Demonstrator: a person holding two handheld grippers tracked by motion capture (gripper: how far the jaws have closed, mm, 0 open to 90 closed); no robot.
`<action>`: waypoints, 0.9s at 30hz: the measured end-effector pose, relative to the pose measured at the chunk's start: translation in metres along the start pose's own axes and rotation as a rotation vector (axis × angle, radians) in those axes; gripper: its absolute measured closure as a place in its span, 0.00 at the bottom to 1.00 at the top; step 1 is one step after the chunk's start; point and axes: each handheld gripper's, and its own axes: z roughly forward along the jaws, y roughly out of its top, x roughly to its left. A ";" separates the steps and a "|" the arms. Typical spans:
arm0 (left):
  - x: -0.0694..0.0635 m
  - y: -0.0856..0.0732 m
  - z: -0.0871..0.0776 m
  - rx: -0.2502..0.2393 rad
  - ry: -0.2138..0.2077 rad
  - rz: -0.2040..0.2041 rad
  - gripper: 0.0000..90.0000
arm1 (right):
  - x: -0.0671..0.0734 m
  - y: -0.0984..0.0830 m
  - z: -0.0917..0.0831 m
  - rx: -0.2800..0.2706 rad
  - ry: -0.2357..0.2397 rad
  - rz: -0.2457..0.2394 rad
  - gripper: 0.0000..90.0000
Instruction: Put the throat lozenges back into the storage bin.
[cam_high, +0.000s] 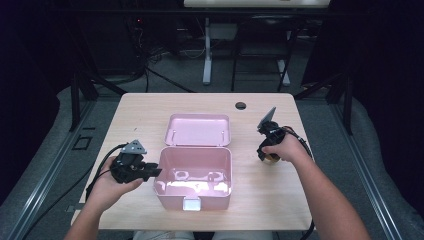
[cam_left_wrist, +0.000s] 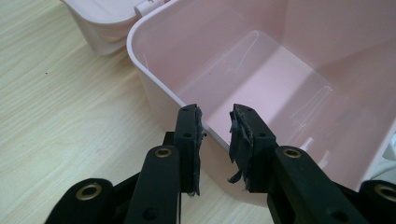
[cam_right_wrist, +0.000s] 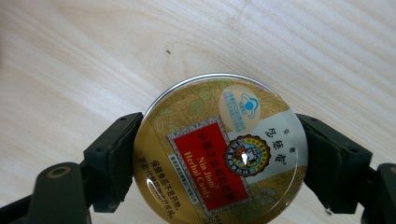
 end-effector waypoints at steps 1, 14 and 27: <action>0.000 0.000 0.000 0.000 0.000 0.000 0.80 | 0.002 0.000 -0.003 0.006 -0.004 -0.003 0.22; 0.000 0.000 0.000 0.000 -0.004 0.000 0.80 | 0.022 -0.001 -0.028 -0.010 -0.012 -0.113 0.22; 0.000 0.000 0.000 0.001 -0.002 -0.001 0.80 | 0.050 -0.003 -0.052 0.000 0.002 -0.273 0.22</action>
